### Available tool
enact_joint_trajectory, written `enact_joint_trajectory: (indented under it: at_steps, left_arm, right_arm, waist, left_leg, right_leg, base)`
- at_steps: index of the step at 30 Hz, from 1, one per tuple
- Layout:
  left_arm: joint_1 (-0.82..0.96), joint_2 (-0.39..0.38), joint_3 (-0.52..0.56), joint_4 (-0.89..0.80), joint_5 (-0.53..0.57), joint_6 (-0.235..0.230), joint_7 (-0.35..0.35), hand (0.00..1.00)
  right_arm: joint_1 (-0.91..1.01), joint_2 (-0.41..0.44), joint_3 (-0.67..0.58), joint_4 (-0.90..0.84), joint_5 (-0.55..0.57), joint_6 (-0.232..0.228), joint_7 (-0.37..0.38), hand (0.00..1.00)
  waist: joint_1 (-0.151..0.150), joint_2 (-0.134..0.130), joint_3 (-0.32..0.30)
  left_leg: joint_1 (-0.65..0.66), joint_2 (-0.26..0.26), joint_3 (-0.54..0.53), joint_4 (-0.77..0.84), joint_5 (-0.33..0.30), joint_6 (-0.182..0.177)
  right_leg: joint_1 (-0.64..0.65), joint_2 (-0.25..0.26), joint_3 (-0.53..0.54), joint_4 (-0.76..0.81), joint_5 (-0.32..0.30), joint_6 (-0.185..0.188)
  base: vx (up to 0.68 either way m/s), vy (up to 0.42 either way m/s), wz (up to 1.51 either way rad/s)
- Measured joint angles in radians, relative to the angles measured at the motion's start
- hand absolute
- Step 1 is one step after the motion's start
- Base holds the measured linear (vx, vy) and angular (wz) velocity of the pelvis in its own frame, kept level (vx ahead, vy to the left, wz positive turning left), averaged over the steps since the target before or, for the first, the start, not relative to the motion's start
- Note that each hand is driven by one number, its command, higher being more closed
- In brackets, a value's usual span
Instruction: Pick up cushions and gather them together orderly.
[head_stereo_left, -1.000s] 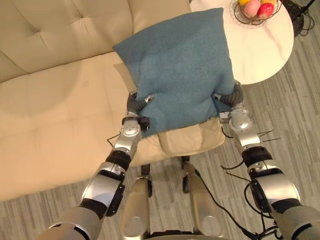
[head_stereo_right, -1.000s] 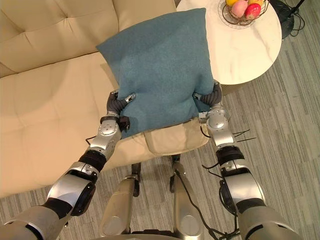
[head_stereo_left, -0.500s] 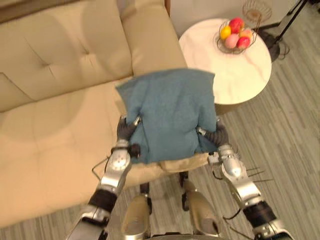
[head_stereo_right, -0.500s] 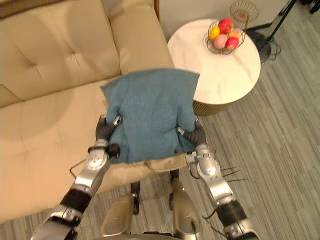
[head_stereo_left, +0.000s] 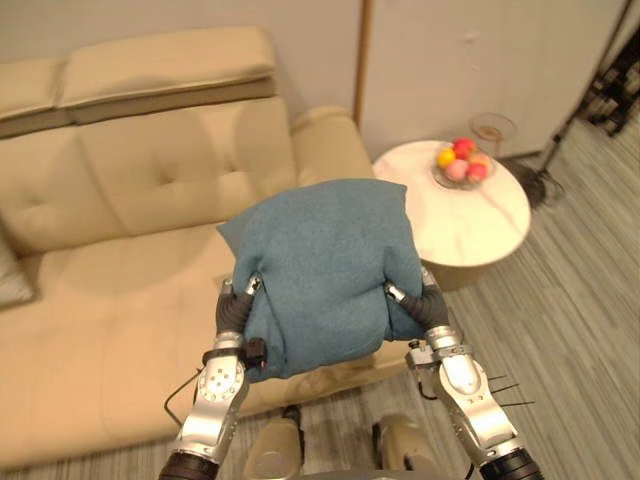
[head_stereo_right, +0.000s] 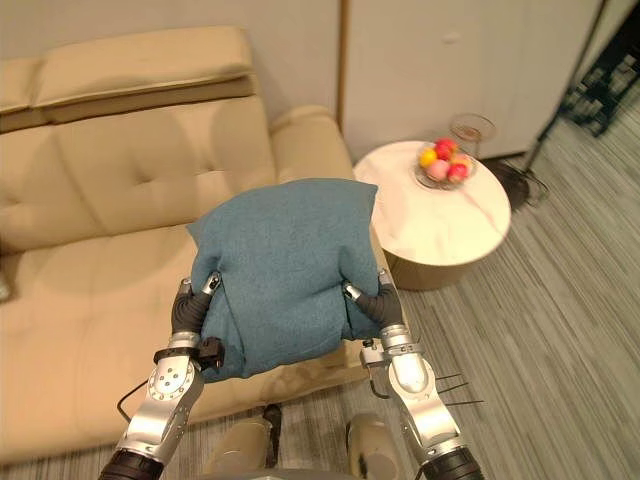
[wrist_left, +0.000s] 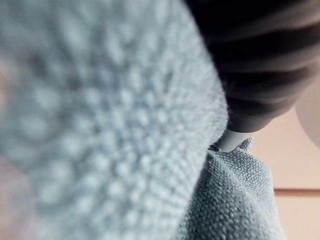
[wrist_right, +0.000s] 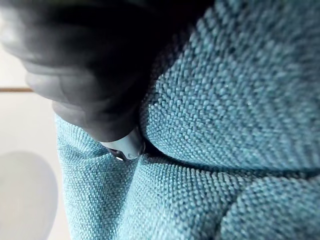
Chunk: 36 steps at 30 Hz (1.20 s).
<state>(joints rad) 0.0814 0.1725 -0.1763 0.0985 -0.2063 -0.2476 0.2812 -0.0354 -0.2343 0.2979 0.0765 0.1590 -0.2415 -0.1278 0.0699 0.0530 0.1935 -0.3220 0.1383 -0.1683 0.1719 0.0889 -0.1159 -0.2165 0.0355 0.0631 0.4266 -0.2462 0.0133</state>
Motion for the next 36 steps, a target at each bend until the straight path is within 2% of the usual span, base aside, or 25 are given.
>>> enact_joint_trajectory:
  at_steps: [1, 2, 3, 5, 6, 7, 8, 9, 10, 11, 13, 15, 20, 22, 23, 24, 25, 26, 28, 30, 32, 33, 34, 35, 36]
  left_arm:
    - [0.008, -0.003, 0.0, -0.001, -0.001, 0.001, 0.0, 1.0]
    - [0.026, -0.008, -0.003, -0.012, -0.01, 0.005, -0.001, 1.0]
    - [0.023, -0.013, -0.013, -0.012, -0.021, 0.008, -0.012, 1.0]
    - [0.023, -0.026, -0.021, -0.014, -0.023, 0.008, -0.021, 1.0]
    - [0.021, -0.033, -0.021, -0.015, -0.023, 0.007, -0.022, 1.0]
    - [0.016, -0.033, -0.023, -0.015, -0.022, 0.007, -0.025, 1.0]
    - [0.004, -0.031, -0.025, -0.015, -0.023, 0.006, -0.037, 1.0]
    - [-0.002, -0.032, -0.029, -0.015, -0.026, 0.003, -0.041, 1.0]
    - [-0.001, -0.033, -0.032, -0.015, -0.027, 0.003, -0.041, 1.0]
    - [-0.007, -0.027, -0.033, -0.009, -0.028, 0.003, -0.041, 1.0]
    - [0.009, -0.018, -0.038, -0.008, -0.038, 0.004, -0.041, 1.0]
    - [0.013, -0.007, -0.041, -0.009, -0.041, 0.004, -0.041, 1.0]
    - [0.049, 0.01, -0.04, -0.023, -0.061, 0.0, -0.041, 1.0]
    - [0.079, 0.008, -0.04, -0.048, -0.061, 0.0, -0.041, 1.0]
    - [0.094, 0.008, -0.04, -0.063, -0.062, 0.0, -0.041, 1.0]
    - [0.102, 0.009, -0.042, -0.068, -0.063, 0.001, -0.042, 1.0]
    - [0.105, 0.008, -0.042, -0.069, -0.063, 0.001, -0.042, 1.0]
    - [0.108, 0.008, -0.042, -0.07, -0.063, 0.001, -0.042, 1.0]
    - [0.116, 0.025, -0.05, -0.07, -0.067, 0.004, -0.042, 1.0]
    - [0.115, 0.029, -0.055, -0.07, -0.068, 0.003, -0.042, 1.0]
    - [0.113, 0.029, -0.058, -0.07, -0.068, 0.003, -0.045, 1.0]
    - [0.113, 0.03, -0.063, -0.069, -0.067, 0.003, -0.053, 1.0]
    - [0.104, 0.018, -0.083, -0.048, -0.066, 0.004, -0.062, 1.0]
    - [0.103, 0.012, -0.09, -0.044, -0.066, 0.005, -0.062, 1.0]
    - [0.097, 0.003, -0.102, -0.044, -0.064, 0.005, -0.074, 1.0]
  right_arm:
    - [0.0, 0.001, 0.0, 0.02, 0.0, 0.001, -0.001, 1.0]
    - [0.001, 0.0, -0.001, 0.04, 0.0, 0.009, -0.004, 1.0]
    - [0.001, -0.002, -0.01, 0.044, 0.0, 0.012, -0.007, 1.0]
    - [0.001, -0.004, -0.027, 0.044, 0.001, 0.012, -0.009, 1.0]
    - [0.003, -0.004, -0.032, 0.043, 0.004, 0.012, -0.009, 1.0]
    - [0.006, -0.004, -0.036, 0.043, 0.009, 0.011, -0.009, 1.0]
    - [0.006, -0.005, -0.046, 0.04, 0.01, 0.011, -0.009, 1.0]
    - [0.007, -0.005, -0.054, 0.03, 0.01, 0.011, -0.009, 1.0]
    - [0.008, -0.005, -0.056, 0.022, 0.011, 0.011, -0.009, 1.0]
    - [0.011, 0.008, -0.06, 0.015, 0.02, 0.011, -0.009, 1.0]
    - [0.034, 0.04, -0.064, 0.008, 0.029, 0.011, -0.009, 1.0]
    - [0.034, 0.053, -0.063, 0.008, 0.029, 0.011, -0.008, 1.0]
    - [0.032, 0.066, -0.036, -0.045, 0.032, 0.011, -0.008, 1.0]
    - [0.032, 0.066, -0.024, -0.056, 0.036, 0.011, -0.008, 1.0]
    - [0.033, 0.066, -0.022, -0.055, 0.036, 0.011, -0.007, 1.0]
    - [0.033, 0.065, -0.022, -0.055, 0.036, 0.011, -0.006, 1.0]
    - [0.032, 0.065, -0.022, -0.054, 0.036, 0.011, -0.005, 1.0]
    - [0.032, 0.063, -0.021, -0.042, 0.036, 0.011, -0.004, 1.0]
    - [0.036, 0.05, -0.006, -0.017, 0.038, 0.011, -0.002, 1.0]
    - [0.036, 0.036, -0.004, -0.016, 0.039, 0.01, 0.0, 1.0]
    - [0.041, 0.025, -0.005, -0.016, 0.041, 0.008, 0.002, 1.0]
    - [0.059, 0.019, -0.006, -0.016, 0.046, 0.004, 0.002, 1.0]
    - [0.094, 0.009, -0.025, -0.012, 0.051, -0.002, 0.002, 1.0]
    - [0.099, 0.006, -0.031, -0.011, 0.054, -0.002, 0.002, 1.0]
    - [0.121, 0.007, -0.057, -0.012, 0.067, -0.002, 0.003, 1.0]
  waist:
    - [0.0, 0.0, 0.0]
    - [-0.004, -0.001, -0.001]
    - [-0.017, -0.019, 0.003]
    - [-0.048, -0.023, 0.003]
    - [-0.064, -0.022, 0.001]
    - [-0.069, -0.021, 0.0]
    - [-0.078, -0.02, -0.001]
    - [-0.082, -0.014, -0.005]
    - [-0.083, -0.006, -0.01]
    - [-0.081, -0.014, -0.011]
    - [-0.062, -0.025, -0.027]
    - [-0.052, -0.024, -0.034]
    - [-0.042, -0.027, -0.056]
    - [-0.039, -0.03, -0.065]
    - [-0.038, -0.031, -0.065]
    - [-0.047, -0.032, -0.066]
    - [-0.055, -0.032, -0.066]
    - [-0.058, -0.031, -0.062]
    - [-0.065, -0.032, -0.061]
    - [-0.09, -0.032, -0.06]
    - [-0.115, -0.035, -0.062]
    - [-0.121, -0.053, -0.072]
    - [-0.136, -0.048, -0.082]
    - [-0.135, -0.033, -0.087]
    - [-0.144, -0.015, -0.096]
  left_leg:
    - [0.017, 0.01, 0.003, -0.042, 0.02, 0.009]
    - [0.046, 0.04, 0.064, -0.118, 0.002, 0.045]
    - [0.016, 0.048, 0.174, -0.085, -0.056, 0.09]
    - [-0.023, 0.049, 0.306, 0.065, -0.059, 0.093]
    - [-0.017, 0.05, 0.378, 0.167, -0.072, 0.112]
    - [-0.012, 0.055, 0.405, 0.205, -0.084, 0.126]
    - [0.023, 0.061, 0.439, 0.256, -0.124, 0.12]
    - [0.077, 0.065, 0.462, 0.242, -0.178, 0.091]
    - [0.116, 0.061, 0.461, 0.195, -0.207, 0.067]
    - [0.143, 0.038, 0.457, 0.103, -0.221, 0.045]
    - [0.139, 0.009, 0.455, 0.093, -0.209, 0.063]
    - [0.116, -0.009, 0.442, 0.131, -0.232, 0.086]
    - [0.062, -0.032, 0.445, 0.189, -0.275, 0.114]
    - [0.047, -0.036, 0.447, 0.218, -0.303, 0.121]
    - [0.045, -0.045, 0.447, 0.234, -0.324, 0.126]
    - [0.052, -0.065, 0.44, 0.238, -0.337, 0.136]
    - [0.058, -0.075, 0.433, 0.238, -0.344, 0.149]
    - [0.085, -0.085, 0.426, 0.228, -0.355, 0.171]
    - [0.145, -0.085, 0.411, 0.205, -0.361, 0.167]
    - [0.207, -0.086, 0.383, 0.169, -0.376, 0.153]
    - [0.242, -0.089, 0.366, 0.151, -0.38, 0.136]
    - [0.27, -0.104, 0.354, 0.15, -0.396, 0.111]
    - [0.299, -0.108, 0.319, 0.153, -0.417, 0.076]
    - [0.301, -0.098, 0.313, 0.154, -0.416, 0.072]
    - [0.288, -0.075, 0.307, 0.184, -0.41, 0.04]
  right_leg:
    - [0.001, 0.003, -0.021, 0.006, 0.007, -0.011]
    - [0.007, -0.004, -0.054, 0.004, 0.021, -0.031]
    - [0.005, -0.039, -0.097, -0.019, 0.043, -0.039]
    - [0.005, -0.087, -0.158, -0.061, 0.084, -0.039]
    - [0.012, -0.111, -0.193, -0.1, 0.113, -0.036]
    - [0.017, -0.12, -0.208, -0.12, 0.125, -0.038]
    - [0.023, -0.137, -0.24, -0.154, 0.146, -0.03]
    - [0.022, -0.143, -0.258, -0.181, 0.162, -0.02]
    - [0.02, -0.142, -0.264, -0.195, 0.168, -0.004]
    - [0.021, -0.153, -0.268, -0.215, 0.182, 0.013]
    - [0.051, -0.167, -0.27, -0.273, 0.22, 0.036]
    - [0.06, -0.182, -0.269, -0.292, 0.247, 0.057]
    - [0.046, -0.203, -0.248, -0.332, 0.282, 0.071]
    - [0.026, -0.215, -0.24, -0.3, 0.263, 0.087]
    - [0.004, -0.228, -0.23, -0.245, 0.229, 0.088]
    - [-0.025, -0.25, -0.225, -0.156, 0.191, 0.066]
    - [-0.046, -0.263, -0.218, -0.096, 0.181, 0.056]
    - [-0.129, -0.277, -0.189, 0.065, 0.171, 0.05]
    - [-0.153, -0.248, -0.177, 0.129, 0.11, 0.042]
    - [-0.186, -0.192, -0.212, 0.04, 0.109, 0.031]
    - [-0.195, -0.157, -0.24, -0.07, 0.152, 0.023]
    - [-0.19, -0.14, -0.246, -0.162, 0.238, 0.002]
    - [-0.189, -0.14, -0.253, -0.146, 0.341, -0.05]
    - [-0.189, -0.134, -0.264, -0.137, 0.339, -0.051]
    - [-0.175, -0.123, -0.284, -0.136, 0.293, -0.058]
  base:
    - [-0.35, -0.24, 0.71]
    - [-0.32, -0.17, 0.94]
    - [-0.32, -0.134, 1.04]
    - [-0.3, -0.055, 1.16]
    - [-0.26, 0.0, 1.1]
    - [-0.24, 0.053, 1.04]
    - [-0.26, 0.119, 0.98]
    - [-0.24, 0.138, 0.91]
    - [-0.21, 0.189, 0.71]
    - [-0.12, 0.14, 0.46]
    - [-0.08, 0.17, 0.38]
    - [-0.05, 0.207, 0.28]
    - [-0.01, 0.151, -0.01]
    - [0.06, 0.095, -0.09]
    - [0.1, 0.115, 0.02]
    - [0.11, 0.115, 0.11]
    - [0.15, 0.113, 0.16]
    - [0.18, 0.099, 0.12]
    - [0.27, 0.04, 0.21]
    - [0.31, -0.054, 0.46]
    - [0.3, -0.073, 0.53]
    - [0.54, -0.188, 0.73]
    - [0.56, -0.19, 0.6]
    - [0.47, -0.162, 0.64]
    - [0.35, -0.109, 0.27]
